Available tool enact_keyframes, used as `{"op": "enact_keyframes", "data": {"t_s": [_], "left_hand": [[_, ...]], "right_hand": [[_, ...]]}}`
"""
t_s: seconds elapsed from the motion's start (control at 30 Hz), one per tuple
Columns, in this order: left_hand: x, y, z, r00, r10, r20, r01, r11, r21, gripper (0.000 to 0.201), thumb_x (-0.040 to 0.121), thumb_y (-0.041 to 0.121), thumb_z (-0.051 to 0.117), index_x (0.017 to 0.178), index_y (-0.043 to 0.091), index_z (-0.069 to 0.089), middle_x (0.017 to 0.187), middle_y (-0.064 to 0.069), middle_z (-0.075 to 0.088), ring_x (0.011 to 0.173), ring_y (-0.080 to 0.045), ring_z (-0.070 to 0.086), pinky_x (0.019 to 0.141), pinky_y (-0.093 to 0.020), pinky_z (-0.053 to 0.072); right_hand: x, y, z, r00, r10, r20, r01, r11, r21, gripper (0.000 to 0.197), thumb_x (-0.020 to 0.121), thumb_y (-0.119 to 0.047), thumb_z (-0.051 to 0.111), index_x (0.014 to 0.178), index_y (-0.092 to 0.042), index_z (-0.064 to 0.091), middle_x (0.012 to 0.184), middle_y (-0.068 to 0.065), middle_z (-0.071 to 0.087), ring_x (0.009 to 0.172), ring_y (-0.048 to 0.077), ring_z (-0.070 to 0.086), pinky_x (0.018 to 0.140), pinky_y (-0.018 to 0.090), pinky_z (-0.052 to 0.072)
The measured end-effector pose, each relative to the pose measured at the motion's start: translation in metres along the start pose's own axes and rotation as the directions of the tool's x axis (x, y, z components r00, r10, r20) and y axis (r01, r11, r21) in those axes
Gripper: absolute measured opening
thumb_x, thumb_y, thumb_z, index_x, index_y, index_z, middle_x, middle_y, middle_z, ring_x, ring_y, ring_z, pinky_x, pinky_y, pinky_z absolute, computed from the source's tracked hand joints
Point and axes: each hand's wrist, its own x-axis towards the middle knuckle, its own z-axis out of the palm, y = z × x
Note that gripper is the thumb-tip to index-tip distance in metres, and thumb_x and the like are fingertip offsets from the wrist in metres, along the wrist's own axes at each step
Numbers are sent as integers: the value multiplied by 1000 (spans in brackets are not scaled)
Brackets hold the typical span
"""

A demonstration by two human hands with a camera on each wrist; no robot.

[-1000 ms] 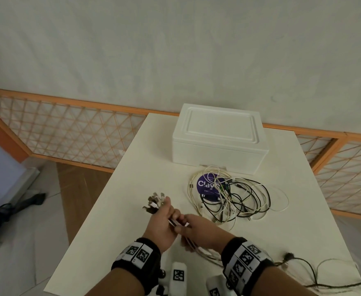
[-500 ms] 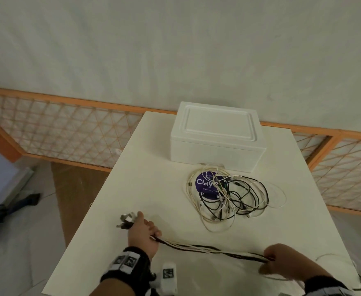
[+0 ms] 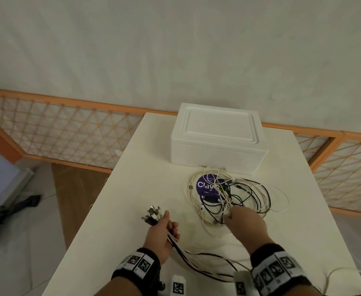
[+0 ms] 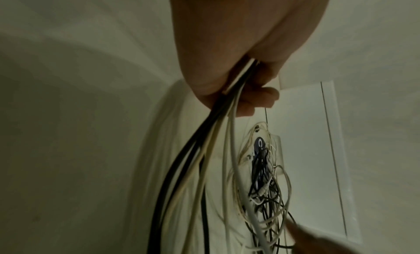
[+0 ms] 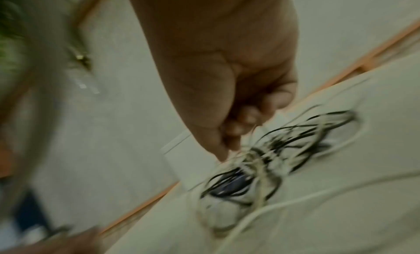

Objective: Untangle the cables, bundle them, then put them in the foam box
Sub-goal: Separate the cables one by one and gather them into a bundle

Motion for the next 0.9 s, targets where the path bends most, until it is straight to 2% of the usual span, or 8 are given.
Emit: {"op": "enact_keyframes", "data": {"t_s": [0.1, 0.17, 0.23, 0.4, 0.57, 0.7, 0.8, 0.9], "left_hand": [[3, 0, 2, 1000, 4, 15, -5, 999, 46, 42, 93, 28, 59, 58, 8, 49, 66, -9, 65, 44, -14, 46, 55, -31, 42], [2, -1, 4, 1000, -1, 24, 0, 997, 79, 40, 93, 27, 59, 59, 8, 51, 65, -8, 65, 41, -12, 43, 52, -30, 42], [0, -3, 6, 999, -3, 34, -1, 994, 112, 38, 93, 26, 60, 60, 8, 53, 61, -6, 64, 40, -11, 41, 49, -28, 41], [-1, 0, 11, 999, 6, 37, -11, 991, 134, 37, 92, 23, 61, 60, 7, 54, 62, -7, 64, 38, -10, 39, 45, -26, 41], [0, -4, 14, 1000, 4, 13, -5, 990, 144, 34, 92, 23, 62, 63, 6, 56, 64, -8, 63, 40, -11, 39, 50, -29, 40], [-1, -7, 15, 1000, 4, 20, -7, 985, 171, 33, 91, 23, 63, 64, 6, 58, 68, -9, 66, 43, -11, 39, 50, -29, 41], [-5, -8, 16, 991, 43, 123, -67, 978, 197, 20, 86, 23, 67, 78, 5, 69, 83, -10, 68, 46, -11, 41, 51, -28, 42], [-10, -9, 19, 972, 60, 228, -97, 983, 155, 33, 72, 26, 72, 96, 4, 73, 93, -15, 71, 70, -21, 65, 67, -31, 51]], "right_hand": [[2, -36, 11, 984, -161, 76, 166, 984, -58, 23, 88, -38, 50, 91, -18, 59, 89, 0, 61, 81, 19, 56, 70, 28, 44], [6, -46, 25, 971, -173, 168, 193, 975, -112, 23, 89, -30, 49, 106, -16, 57, 107, 3, 61, 98, 23, 59, 79, 32, 46], [9, -46, 33, 970, -159, 184, 187, 971, -148, 23, 92, -16, 42, 112, -14, 54, 115, 5, 59, 106, 25, 59, 82, 34, 47], [10, -42, 38, 978, -127, 166, 140, 987, -75, 28, 91, -14, 37, 113, -14, 54, 115, 5, 59, 108, 24, 58, 80, 31, 44], [-1, -38, 51, 960, -183, 214, 213, 969, -127, 30, 94, -17, 38, 118, -12, 55, 119, 7, 58, 110, 25, 57, 87, 34, 47], [-3, -39, 47, 962, -220, 159, 232, 970, -66, 27, 92, -16, 38, 112, -10, 55, 113, 9, 61, 104, 27, 60, 83, 33, 47], [-11, -52, 41, 944, -327, 36, 319, 938, 133, 22, 96, -24, 37, 105, -10, 50, 101, 11, 64, 94, 31, 63, 70, 33, 43], [-22, -70, 34, 906, -424, 17, 406, 879, 251, 28, 99, -30, 34, 116, -12, 46, 100, 10, 66, 90, 30, 64, 65, 30, 40]]}}
